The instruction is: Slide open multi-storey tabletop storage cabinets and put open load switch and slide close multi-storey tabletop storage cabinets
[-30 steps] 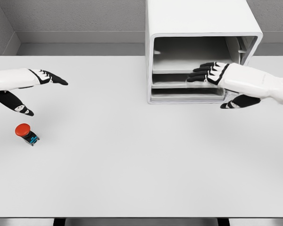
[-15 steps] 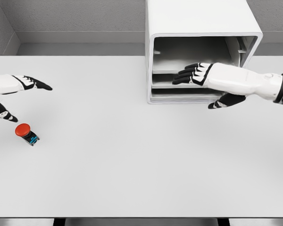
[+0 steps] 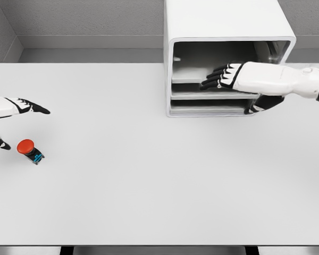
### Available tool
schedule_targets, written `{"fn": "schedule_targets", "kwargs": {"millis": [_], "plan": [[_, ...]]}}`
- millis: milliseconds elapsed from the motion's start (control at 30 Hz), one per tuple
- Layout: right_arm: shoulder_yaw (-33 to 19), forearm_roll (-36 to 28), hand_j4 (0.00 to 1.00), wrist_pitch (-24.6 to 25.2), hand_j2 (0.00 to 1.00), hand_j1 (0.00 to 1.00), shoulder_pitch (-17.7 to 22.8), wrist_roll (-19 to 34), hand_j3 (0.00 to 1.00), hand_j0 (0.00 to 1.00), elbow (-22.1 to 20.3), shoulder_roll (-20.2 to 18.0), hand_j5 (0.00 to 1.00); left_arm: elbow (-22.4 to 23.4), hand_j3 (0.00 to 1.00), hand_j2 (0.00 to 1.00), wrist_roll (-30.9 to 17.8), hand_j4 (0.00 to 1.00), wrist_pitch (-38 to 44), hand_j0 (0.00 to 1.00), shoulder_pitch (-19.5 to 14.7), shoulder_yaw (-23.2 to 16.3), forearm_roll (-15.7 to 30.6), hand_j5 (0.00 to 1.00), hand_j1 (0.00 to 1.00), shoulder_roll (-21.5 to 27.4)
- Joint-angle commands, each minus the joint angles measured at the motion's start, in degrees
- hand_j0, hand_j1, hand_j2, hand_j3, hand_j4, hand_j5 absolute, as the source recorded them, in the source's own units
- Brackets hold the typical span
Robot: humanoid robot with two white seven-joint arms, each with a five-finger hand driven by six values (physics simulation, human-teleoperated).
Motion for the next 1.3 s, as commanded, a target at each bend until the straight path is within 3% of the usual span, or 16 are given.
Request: {"fn": "schedule_targets", "kwargs": {"millis": [0, 167, 267, 467, 800, 1033, 1267], "plan": [[1.06, -0.43, 1.00, 0.13, 1.00, 1.00, 0.00, 0.49, 1.00, 1.00, -0.27, 0.41, 1.00, -0.02, 1.00, 1.00, 0.02, 1.00, 0.13, 1.00, 0.35, 0.04, 0.35, 1.00, 1.00, 0.63], [0.62, -0.96, 1.00, 0.13, 1.00, 1.00, -0.70, 0.49, 1.00, 1.00, 1.49, 1.11, 1.00, -0.81, 1.00, 1.00, 0.02, 1.00, 0.13, 1.00, 1.23, -0.04, 0.44, 1.00, 1.00, 0.28], [0.80, -0.87, 1.00, 0.13, 1.00, 1.00, -1.32, 0.58, 1.00, 1.00, 7.82, 4.18, 1.00, -1.16, 1.00, 1.00, 0.02, 1.00, 0.13, 1.00, 2.72, -0.13, 0.44, 1.00, 1.00, 0.11], [0.88, -0.78, 1.00, 0.13, 1.00, 1.00, -1.58, 0.66, 1.00, 1.00, 14.41, 7.00, 1.00, -2.12, 1.00, 1.00, 0.02, 1.00, 0.13, 1.00, 4.04, 0.22, 0.70, 1.00, 1.00, 0.11], [0.80, 0.89, 1.00, 0.13, 1.00, 1.00, -2.73, 1.81, 1.00, 1.00, 19.60, 10.78, 1.00, -2.04, 1.00, 1.00, 0.02, 1.00, 0.13, 1.00, 5.71, 0.22, 0.53, 1.00, 1.00, 0.02], [0.36, 6.16, 1.00, 0.13, 1.00, 1.00, -3.25, 1.37, 1.00, 1.00, 19.77, 12.27, 1.00, -1.77, 1.00, 1.00, 0.02, 1.00, 0.13, 1.00, 5.89, -0.48, 0.09, 1.00, 1.00, -0.33], [0.36, 6.34, 1.00, 0.13, 1.00, 1.00, -3.25, 1.28, 1.00, 1.00, 22.23, 13.50, 1.00, -0.89, 1.00, 1.00, 0.02, 1.00, 0.13, 1.00, 6.33, -0.40, -0.35, 1.00, 1.00, -1.65]]}}
